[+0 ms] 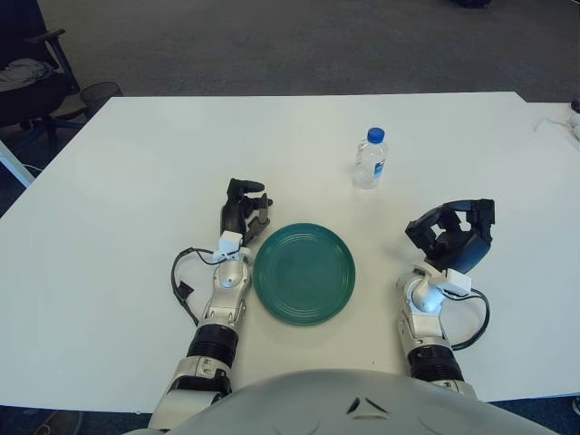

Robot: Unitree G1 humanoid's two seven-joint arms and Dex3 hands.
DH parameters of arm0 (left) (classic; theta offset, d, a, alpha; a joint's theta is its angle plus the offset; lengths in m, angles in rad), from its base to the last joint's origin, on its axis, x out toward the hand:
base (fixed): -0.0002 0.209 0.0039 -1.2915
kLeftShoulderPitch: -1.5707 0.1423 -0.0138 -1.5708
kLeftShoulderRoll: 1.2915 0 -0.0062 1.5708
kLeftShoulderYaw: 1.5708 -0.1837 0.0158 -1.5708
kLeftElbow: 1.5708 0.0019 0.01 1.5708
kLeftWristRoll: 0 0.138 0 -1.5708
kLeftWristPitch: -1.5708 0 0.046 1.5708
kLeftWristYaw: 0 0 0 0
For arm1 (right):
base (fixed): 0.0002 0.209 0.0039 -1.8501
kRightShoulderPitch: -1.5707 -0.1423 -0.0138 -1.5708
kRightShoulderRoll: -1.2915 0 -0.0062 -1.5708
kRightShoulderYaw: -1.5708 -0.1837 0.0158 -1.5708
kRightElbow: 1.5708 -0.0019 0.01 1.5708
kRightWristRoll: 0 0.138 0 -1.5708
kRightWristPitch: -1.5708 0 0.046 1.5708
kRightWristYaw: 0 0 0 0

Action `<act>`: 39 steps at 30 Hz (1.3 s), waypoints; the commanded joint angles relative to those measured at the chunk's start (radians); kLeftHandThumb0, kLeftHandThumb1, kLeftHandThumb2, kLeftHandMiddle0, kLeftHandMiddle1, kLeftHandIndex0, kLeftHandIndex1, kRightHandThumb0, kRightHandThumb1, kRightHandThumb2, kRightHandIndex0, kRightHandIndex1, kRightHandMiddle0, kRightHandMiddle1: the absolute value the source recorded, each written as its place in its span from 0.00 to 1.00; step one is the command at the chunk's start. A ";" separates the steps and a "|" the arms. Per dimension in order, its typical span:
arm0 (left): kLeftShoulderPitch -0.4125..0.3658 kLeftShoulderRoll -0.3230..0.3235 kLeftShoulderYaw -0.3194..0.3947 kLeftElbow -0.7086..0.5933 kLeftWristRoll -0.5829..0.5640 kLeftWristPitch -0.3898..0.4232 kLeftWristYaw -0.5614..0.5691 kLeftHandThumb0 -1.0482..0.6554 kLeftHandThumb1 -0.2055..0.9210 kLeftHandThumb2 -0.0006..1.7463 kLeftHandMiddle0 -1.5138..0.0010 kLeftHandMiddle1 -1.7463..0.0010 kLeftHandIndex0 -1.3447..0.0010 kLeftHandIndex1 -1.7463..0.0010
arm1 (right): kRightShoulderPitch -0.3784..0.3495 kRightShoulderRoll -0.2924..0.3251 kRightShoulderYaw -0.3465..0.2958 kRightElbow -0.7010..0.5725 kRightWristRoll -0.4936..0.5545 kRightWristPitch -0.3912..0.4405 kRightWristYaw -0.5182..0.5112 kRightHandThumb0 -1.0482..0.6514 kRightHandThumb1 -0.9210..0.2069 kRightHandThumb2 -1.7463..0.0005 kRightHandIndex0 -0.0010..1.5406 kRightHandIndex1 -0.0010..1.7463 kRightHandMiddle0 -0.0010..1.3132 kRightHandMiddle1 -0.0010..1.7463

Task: Put the bottle into the plate.

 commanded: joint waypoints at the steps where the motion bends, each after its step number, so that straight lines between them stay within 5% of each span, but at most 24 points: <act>1: 0.080 0.013 0.018 0.054 0.000 0.072 0.003 0.40 0.86 0.42 0.60 0.34 0.79 0.00 | 0.138 -0.003 -0.016 0.163 -0.029 -0.026 0.060 0.35 0.51 0.27 0.73 1.00 0.44 1.00; 19: 0.077 0.008 0.019 0.048 -0.003 0.076 -0.002 0.40 0.87 0.41 0.60 0.34 0.79 0.00 | 0.086 -0.061 0.021 0.233 -0.054 0.145 0.218 0.34 0.52 0.26 0.67 1.00 0.45 1.00; 39: 0.076 0.010 0.017 0.050 0.008 0.077 0.007 0.40 0.91 0.38 0.59 0.34 0.81 0.00 | -0.082 -0.074 0.013 0.325 -0.032 0.346 0.277 0.35 0.49 0.29 0.62 1.00 0.43 1.00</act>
